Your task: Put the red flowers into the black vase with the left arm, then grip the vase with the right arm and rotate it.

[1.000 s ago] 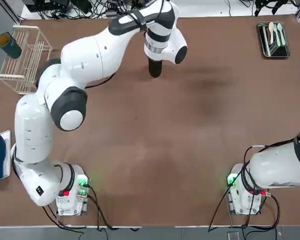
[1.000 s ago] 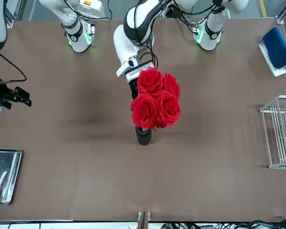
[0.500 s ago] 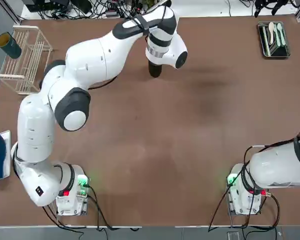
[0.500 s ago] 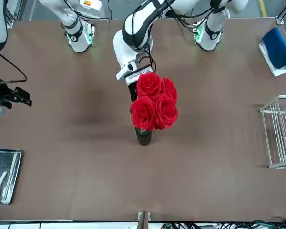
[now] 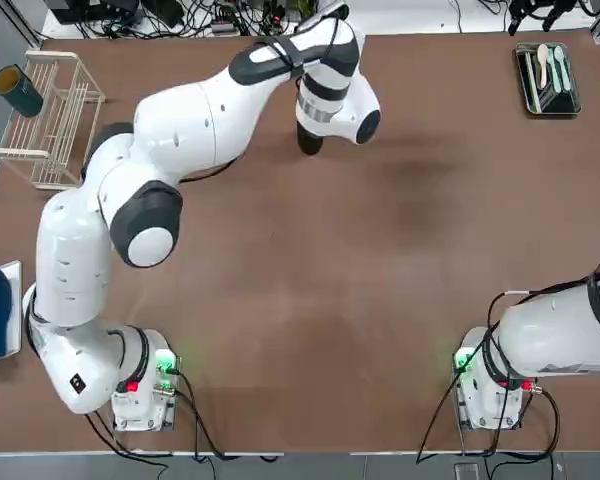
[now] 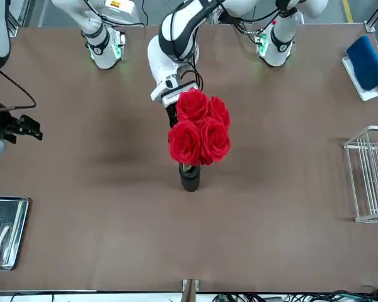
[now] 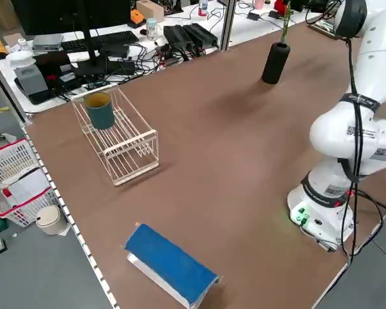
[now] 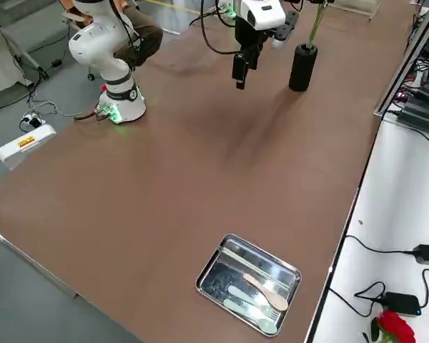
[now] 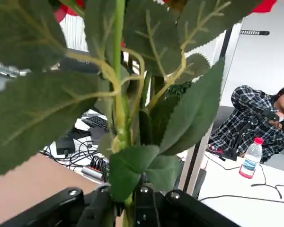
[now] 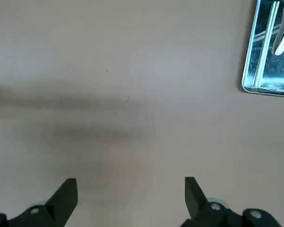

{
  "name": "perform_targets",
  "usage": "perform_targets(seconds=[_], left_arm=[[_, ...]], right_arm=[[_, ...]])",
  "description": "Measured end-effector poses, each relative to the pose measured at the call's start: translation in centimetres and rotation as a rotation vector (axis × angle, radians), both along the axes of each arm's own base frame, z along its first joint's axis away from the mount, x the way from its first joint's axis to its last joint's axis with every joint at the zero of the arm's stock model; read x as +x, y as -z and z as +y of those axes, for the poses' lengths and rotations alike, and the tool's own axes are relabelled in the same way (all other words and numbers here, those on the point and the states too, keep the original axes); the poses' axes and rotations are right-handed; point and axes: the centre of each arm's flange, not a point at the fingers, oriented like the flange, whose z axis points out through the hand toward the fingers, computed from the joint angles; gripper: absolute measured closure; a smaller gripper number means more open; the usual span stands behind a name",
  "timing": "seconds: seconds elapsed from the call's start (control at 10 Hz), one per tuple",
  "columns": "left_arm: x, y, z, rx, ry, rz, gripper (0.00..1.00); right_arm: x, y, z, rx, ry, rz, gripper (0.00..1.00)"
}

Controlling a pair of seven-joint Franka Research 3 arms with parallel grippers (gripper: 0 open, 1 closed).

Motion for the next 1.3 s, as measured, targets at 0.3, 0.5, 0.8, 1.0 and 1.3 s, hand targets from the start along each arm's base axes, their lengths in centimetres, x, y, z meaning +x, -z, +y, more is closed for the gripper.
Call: perform_targets(seconds=[0.3,0.5,0.8,1.0,1.3], left_arm=[[-0.1,-0.3,0.1,0.002,-0.016,-0.008,0.92],[-0.1,-0.2,0.2,0.005,-0.019,-0.007,0.92],[0.0,0.4,0.5,0.020,-0.043,-0.009,0.92],[0.0,0.8,0.6,0.029,-0.048,-0.006,0.92],[-0.1,2.1,0.6,0.033,-0.051,0.000,0.92]], right_arm=[[0.0,0.2,0.0,0.000,0.000,0.003,0.00],[0.0,0.2,0.0,0.000,0.000,0.003,0.00],[-0.1,0.3,0.0,0.001,0.000,0.006,0.00],[-0.1,0.4,0.0,0.001,0.000,0.007,0.00],[-0.1,0.6,0.0,0.001,0.000,0.012,0.00]])
